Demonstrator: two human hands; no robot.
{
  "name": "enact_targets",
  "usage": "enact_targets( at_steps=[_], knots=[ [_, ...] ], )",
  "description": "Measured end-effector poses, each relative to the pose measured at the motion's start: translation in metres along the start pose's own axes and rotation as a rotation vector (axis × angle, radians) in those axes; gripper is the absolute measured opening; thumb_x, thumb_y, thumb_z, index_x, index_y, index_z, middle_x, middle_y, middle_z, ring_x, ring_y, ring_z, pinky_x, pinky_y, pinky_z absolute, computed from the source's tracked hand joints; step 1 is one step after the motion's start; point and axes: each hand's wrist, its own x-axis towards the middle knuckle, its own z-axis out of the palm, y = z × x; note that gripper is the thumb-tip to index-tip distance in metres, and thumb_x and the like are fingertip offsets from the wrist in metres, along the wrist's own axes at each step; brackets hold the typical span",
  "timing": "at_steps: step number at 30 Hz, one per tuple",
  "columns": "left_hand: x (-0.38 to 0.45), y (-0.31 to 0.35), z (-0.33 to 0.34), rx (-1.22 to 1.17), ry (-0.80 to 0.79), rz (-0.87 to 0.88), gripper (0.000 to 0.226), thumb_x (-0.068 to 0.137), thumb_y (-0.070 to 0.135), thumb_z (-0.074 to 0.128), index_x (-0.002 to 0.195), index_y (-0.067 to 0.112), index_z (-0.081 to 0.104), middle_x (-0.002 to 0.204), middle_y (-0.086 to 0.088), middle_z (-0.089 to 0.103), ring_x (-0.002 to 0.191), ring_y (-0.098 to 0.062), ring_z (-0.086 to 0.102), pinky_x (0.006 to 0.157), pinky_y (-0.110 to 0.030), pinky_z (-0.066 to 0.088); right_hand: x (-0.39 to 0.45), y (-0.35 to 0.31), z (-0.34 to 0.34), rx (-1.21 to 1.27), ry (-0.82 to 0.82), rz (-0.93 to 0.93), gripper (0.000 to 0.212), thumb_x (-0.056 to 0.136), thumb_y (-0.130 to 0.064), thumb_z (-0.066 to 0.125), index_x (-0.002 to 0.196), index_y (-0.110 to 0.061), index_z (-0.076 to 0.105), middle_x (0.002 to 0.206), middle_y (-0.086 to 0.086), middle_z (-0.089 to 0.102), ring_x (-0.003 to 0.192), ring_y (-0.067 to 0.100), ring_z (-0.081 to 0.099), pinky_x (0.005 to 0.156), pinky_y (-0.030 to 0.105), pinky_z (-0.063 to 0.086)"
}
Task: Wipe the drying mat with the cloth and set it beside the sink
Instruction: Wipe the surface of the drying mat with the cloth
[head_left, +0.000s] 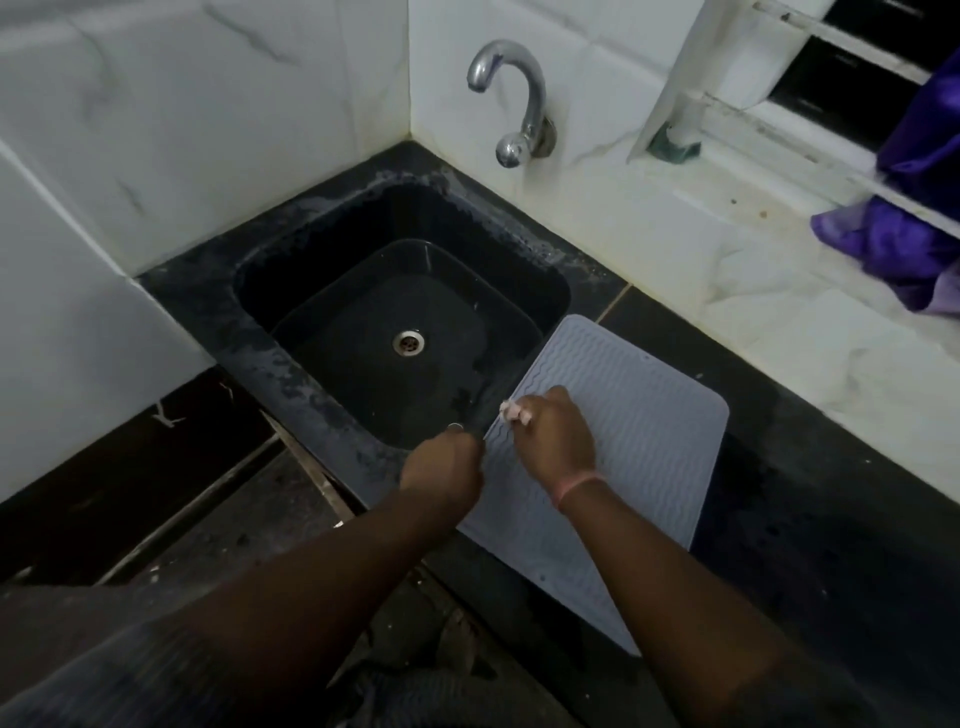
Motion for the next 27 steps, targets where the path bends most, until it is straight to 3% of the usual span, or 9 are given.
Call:
enact_targets(
  at_steps=[4,8,13,18,21,24,27],
  knots=[
    [0.015,0.017,0.0,0.048,0.001,0.118,0.025,0.096,0.014,0.057,0.119,0.015,0.067,0.118,-0.011,0.06,0.103,-0.031,0.067,0.081,-0.037,0.051,-0.027,0.009,0.005,0.015,-0.053,-0.139,0.022,0.092,-0.033,0.053,0.091,-0.027,0.074,0.094,-0.002,0.056,0.078,0.016,0.056,0.071,0.034,0.053],
    [0.022,0.019,0.004,0.135,-0.101,0.126,0.03,0.103,0.013,0.05,0.131,0.01,0.06,0.123,-0.012,0.058,0.106,-0.028,0.065,0.078,-0.035,0.049,0.001,0.013,-0.004,-0.011,-0.049,-0.137,0.011,0.092,-0.026,0.065,0.094,-0.022,0.075,0.098,0.002,0.057,0.078,0.021,0.059,0.067,0.032,0.05],
    [0.031,0.033,-0.002,0.138,-0.17,0.058,0.023,0.104,0.016,0.054,0.125,0.008,0.059,0.121,-0.011,0.061,0.107,-0.023,0.064,0.09,-0.035,0.057,0.052,0.031,-0.013,-0.059,0.015,-0.107,0.013,0.095,-0.03,0.067,0.102,-0.021,0.074,0.105,0.003,0.059,0.083,0.017,0.059,0.075,0.03,0.052],
    [0.048,0.043,-0.009,0.128,-0.217,0.01,0.022,0.101,0.019,0.061,0.122,0.014,0.061,0.118,-0.008,0.061,0.105,-0.019,0.063,0.091,-0.036,0.057,0.095,0.048,-0.022,-0.044,0.055,-0.005,0.017,0.097,-0.029,0.064,0.103,-0.017,0.076,0.107,0.007,0.059,0.086,0.024,0.062,0.076,0.036,0.057],
    [0.06,0.054,-0.011,0.077,-0.141,-0.021,0.02,0.101,0.021,0.062,0.12,0.017,0.061,0.118,-0.007,0.059,0.101,-0.018,0.061,0.087,-0.035,0.057,0.092,0.046,-0.023,-0.014,0.057,0.007,0.013,0.095,-0.029,0.068,0.104,-0.021,0.074,0.109,0.003,0.058,0.085,0.018,0.061,0.077,0.035,0.057],
    [0.071,0.06,-0.001,0.03,-0.002,0.018,0.032,0.098,0.02,0.064,0.129,0.018,0.061,0.126,-0.008,0.056,0.106,-0.022,0.06,0.085,-0.036,0.056,0.064,0.045,-0.019,0.014,0.004,-0.142,0.01,0.093,-0.032,0.068,0.102,-0.029,0.07,0.106,-0.003,0.055,0.086,0.012,0.057,0.078,0.03,0.055],
    [0.078,0.062,0.012,0.012,0.002,-0.021,0.038,0.102,0.024,0.056,0.14,0.02,0.053,0.129,-0.006,0.053,0.103,-0.018,0.056,0.076,-0.031,0.052,0.056,0.054,-0.015,0.028,-0.005,-0.213,0.014,0.092,-0.029,0.068,0.104,-0.026,0.073,0.106,-0.001,0.057,0.089,0.014,0.057,0.08,0.034,0.055]
  ],
)
